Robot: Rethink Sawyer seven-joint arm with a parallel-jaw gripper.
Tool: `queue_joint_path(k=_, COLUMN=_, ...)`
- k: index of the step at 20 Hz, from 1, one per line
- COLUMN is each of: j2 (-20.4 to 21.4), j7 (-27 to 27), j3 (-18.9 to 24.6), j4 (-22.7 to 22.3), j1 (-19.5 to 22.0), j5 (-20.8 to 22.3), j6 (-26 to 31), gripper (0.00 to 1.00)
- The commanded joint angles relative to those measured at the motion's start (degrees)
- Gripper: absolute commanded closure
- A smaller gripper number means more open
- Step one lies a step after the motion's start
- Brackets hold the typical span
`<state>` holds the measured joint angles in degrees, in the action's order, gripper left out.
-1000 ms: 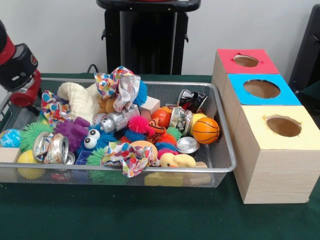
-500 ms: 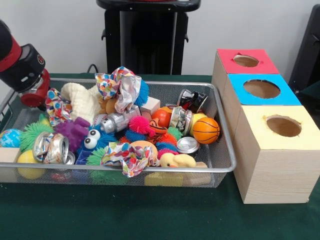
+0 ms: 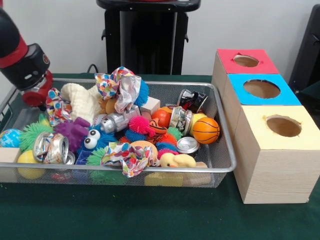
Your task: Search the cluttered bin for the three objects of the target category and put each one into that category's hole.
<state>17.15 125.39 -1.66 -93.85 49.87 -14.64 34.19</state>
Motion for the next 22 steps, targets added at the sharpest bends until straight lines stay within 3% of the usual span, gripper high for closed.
queue_joint_path(k=1, j2=-5.4, j7=10.7, j3=8.8, j4=-9.5, j1=-1.8, j5=4.5, j6=-31.7, gripper=0.00)
queue_joint_path(k=3, j2=-5.8, j7=7.5, j3=10.4, j4=-9.6, j1=-0.6, j5=3.6, j6=-26.4, gripper=0.00)
queue_joint_path(k=4, j2=-6.3, j7=4.9, j3=11.9, j4=-9.7, j1=0.8, j5=3.1, j6=-23.2, gripper=1.00)
queue_joint_path(k=7, j2=-8.5, j7=-2.6, j3=16.7, j4=-9.1, j1=6.0, j5=1.6, j6=-12.7, gripper=1.00)
queue_joint_path(k=11, j2=-11.3, j7=-6.9, j3=19.0, j4=-5.9, j1=8.3, j5=1.1, j6=1.2, gripper=1.00)
queue_joint_path(k=17, j2=-9.9, j7=-4.3, j3=18.8, j4=-5.7, j1=6.6, j5=3.2, j6=1.8, gripper=1.00)
queue_joint_path(k=19, j2=-7.5, j7=-2.2, j3=17.9, j4=-6.7, j1=4.4, j5=4.6, j6=-2.6, gripper=1.00)
queue_joint_path(k=22, j2=-2.1, j7=4.1, j3=9.6, j4=-5.2, j1=-5.5, j5=7.2, j6=-2.3, gripper=1.00)
